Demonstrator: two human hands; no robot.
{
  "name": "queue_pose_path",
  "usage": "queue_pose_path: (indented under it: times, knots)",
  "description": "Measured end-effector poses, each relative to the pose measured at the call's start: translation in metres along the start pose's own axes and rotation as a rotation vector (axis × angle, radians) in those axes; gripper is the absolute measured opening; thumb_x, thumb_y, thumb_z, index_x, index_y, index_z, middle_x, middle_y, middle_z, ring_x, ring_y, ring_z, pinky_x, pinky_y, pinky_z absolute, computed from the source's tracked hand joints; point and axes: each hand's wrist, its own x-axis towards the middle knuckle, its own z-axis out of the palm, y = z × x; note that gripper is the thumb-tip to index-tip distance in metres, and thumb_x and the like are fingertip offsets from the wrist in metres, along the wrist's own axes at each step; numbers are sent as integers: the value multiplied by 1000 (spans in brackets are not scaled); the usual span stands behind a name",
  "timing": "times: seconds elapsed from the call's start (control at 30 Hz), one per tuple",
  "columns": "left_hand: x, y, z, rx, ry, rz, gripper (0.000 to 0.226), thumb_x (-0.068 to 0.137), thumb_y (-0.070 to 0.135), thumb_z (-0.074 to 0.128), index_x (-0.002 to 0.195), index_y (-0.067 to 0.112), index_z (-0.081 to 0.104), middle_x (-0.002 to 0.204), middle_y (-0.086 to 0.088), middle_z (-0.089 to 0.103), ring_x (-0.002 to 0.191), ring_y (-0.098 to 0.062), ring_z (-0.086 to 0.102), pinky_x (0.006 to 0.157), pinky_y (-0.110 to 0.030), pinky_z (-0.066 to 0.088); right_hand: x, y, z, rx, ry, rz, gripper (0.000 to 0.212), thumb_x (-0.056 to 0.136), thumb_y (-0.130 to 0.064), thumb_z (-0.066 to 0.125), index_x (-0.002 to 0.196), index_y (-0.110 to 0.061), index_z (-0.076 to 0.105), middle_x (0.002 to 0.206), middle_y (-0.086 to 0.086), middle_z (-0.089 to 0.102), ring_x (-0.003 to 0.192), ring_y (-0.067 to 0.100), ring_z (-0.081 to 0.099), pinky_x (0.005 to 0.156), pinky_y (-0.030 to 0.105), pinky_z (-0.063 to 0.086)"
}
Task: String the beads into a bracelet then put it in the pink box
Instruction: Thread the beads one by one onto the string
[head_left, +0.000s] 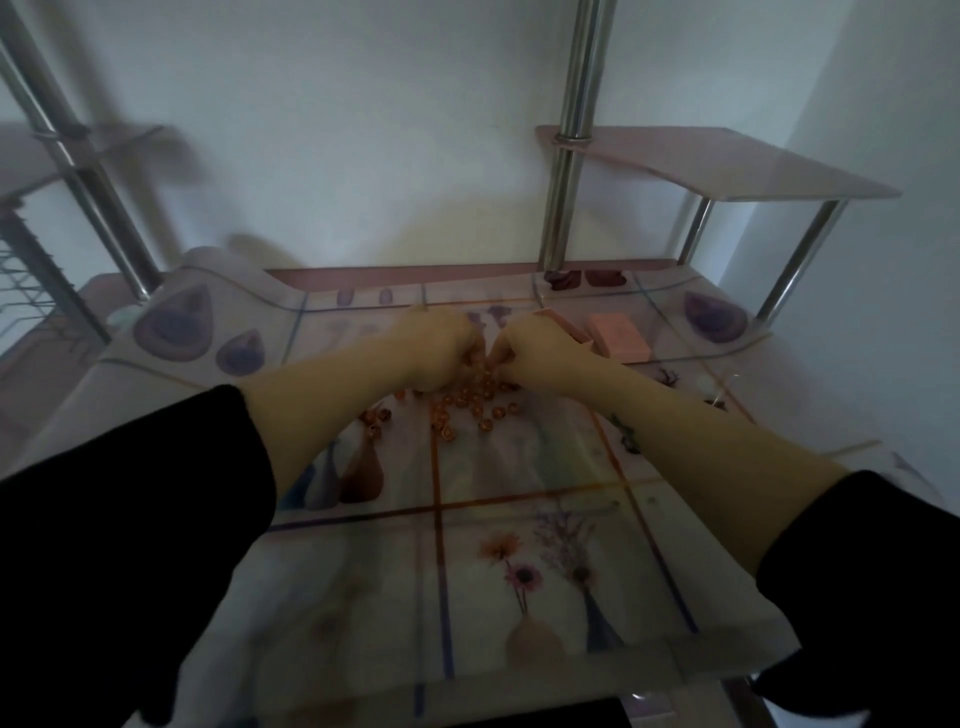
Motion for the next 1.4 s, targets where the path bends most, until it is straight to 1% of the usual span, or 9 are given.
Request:
queue_pose_path:
  times: [0.1, 0.17, 0.3, 0.47, 0.77, 0.9, 1.03, 1.2, 1.4]
  knots:
    - [-2, -5, 1, -214, 23, -33, 8, 86, 26, 66, 82, 32, 70, 74, 16, 62, 68, -5, 56, 66, -26, 48, 0, 0, -3, 37, 42, 18, 24, 86, -7, 58, 102, -8, 75, 103, 11, 73, 93, 26, 66, 75, 30, 51]
    - [-4, -8, -3, -420, 87, -65, 8, 84, 22, 71, 79, 28, 71, 74, 18, 64, 67, 4, 58, 67, -17, 47, -1, -2, -8, 114, 66, 8, 28, 85, -4, 58, 108, -10, 73, 109, 10, 71, 93, 22, 63, 65, 18, 45]
    - [-9, -12, -18, -660, 198, -157, 14, 81, 22, 74, 69, 29, 71, 66, 12, 65, 54, 10, 54, 49, -4, 36, -2, -11, -15, 729, 91, 139, 34, 80, 8, 57, 104, -9, 73, 84, 6, 72, 68, 16, 59, 57, 24, 49]
    - [-19, -14, -28, -945, 263, -291, 9, 82, 17, 73, 75, 22, 71, 77, -2, 71, 67, -9, 62, 52, -12, 45, -1, -23, -19, 1256, 1, 230, 26, 90, 5, 59, 115, 4, 63, 97, 16, 69, 73, 20, 67, 77, 35, 59]
    - [-28, -15, -30, -1231, 264, -417, 5, 84, 22, 73, 83, 18, 71, 72, 5, 72, 58, -5, 63, 52, -18, 47, -3, -33, -20, 1330, 5, 249, 10, 88, -2, 65, 95, 4, 68, 69, 10, 66, 57, 13, 64, 62, 27, 58]
    - [-31, -13, -30, -1171, 237, -398, 5, 84, 21, 73, 78, 20, 71, 70, 6, 74, 56, -2, 64, 51, -17, 49, -6, -33, -22, 1296, 70, 284, 25, 85, 9, 61, 107, 1, 68, 88, 16, 68, 63, 16, 61, 58, 27, 56]
    - [-31, -10, -29, -1145, 240, -402, 8, 82, 22, 74, 74, 22, 73, 66, 8, 72, 57, -4, 61, 53, -19, 48, -7, -33, -25, 1275, 137, 256, 37, 84, 13, 54, 117, 2, 64, 100, 21, 68, 65, 18, 60, 65, 32, 52]
    - [-31, -8, -31, -1202, 240, -402, 8, 80, 27, 76, 81, 19, 75, 63, 8, 66, 50, -4, 51, 49, -20, 44, -9, -34, -27, 1371, 68, 197, 31, 88, 8, 58, 117, 2, 63, 92, 18, 70, 78, 24, 70, 78, 34, 59]
    - [-33, -9, -30, -1182, 297, -445, 5, 83, 22, 73, 82, 18, 73, 72, 2, 63, 53, -7, 51, 49, -20, 43, -9, -30, -22, 1327, 102, 235, 22, 88, 2, 63, 109, 9, 65, 77, 15, 70, 65, 18, 68, 69, 30, 59]
